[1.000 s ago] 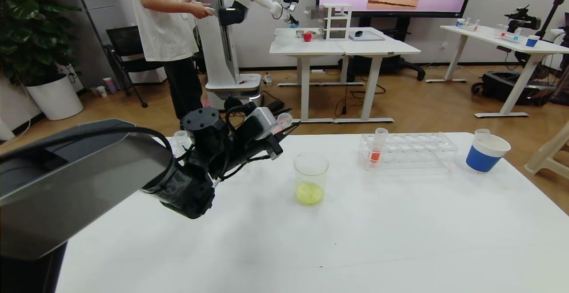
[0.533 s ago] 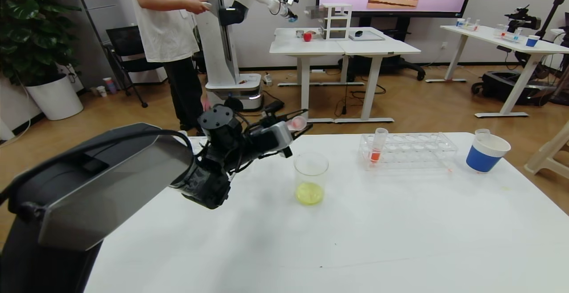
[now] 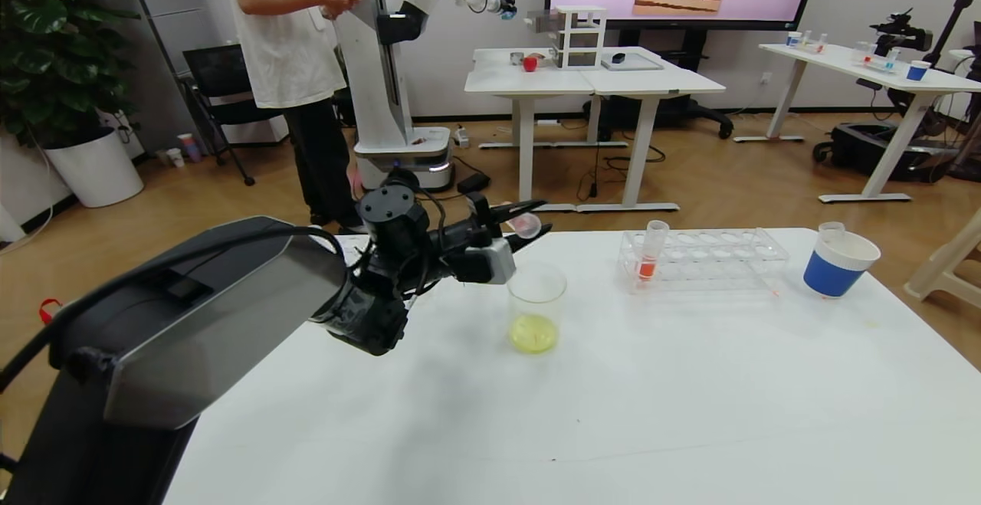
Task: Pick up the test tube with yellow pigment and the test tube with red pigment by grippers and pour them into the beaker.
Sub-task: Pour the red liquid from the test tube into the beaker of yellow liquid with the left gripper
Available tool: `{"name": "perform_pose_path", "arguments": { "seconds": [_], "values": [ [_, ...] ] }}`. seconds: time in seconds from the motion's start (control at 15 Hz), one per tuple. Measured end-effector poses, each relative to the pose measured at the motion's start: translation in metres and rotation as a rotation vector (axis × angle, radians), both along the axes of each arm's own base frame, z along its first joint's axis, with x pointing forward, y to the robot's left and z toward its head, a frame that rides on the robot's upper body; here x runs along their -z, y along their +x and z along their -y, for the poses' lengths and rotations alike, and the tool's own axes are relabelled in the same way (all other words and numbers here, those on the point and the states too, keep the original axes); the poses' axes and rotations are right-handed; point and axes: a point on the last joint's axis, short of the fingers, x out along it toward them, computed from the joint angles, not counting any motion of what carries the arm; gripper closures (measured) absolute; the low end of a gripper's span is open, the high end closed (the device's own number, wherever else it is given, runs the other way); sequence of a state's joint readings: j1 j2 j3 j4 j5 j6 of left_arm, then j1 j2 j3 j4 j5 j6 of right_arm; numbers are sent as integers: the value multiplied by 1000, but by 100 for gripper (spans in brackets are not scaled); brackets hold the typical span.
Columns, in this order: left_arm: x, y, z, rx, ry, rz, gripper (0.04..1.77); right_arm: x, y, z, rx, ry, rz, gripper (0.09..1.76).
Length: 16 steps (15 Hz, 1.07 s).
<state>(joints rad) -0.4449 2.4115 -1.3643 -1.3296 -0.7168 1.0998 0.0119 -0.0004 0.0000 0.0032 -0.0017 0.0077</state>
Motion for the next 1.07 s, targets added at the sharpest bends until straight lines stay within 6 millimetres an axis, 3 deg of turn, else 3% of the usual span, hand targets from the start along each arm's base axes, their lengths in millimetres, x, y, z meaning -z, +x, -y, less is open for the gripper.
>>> {"name": "perform_pose_path", "arguments": {
  "seconds": [1.07],
  "values": [
    [20, 10, 10, 23, 93, 214, 130, 0, 0, 0, 0, 0, 0, 11]
  ]
}}
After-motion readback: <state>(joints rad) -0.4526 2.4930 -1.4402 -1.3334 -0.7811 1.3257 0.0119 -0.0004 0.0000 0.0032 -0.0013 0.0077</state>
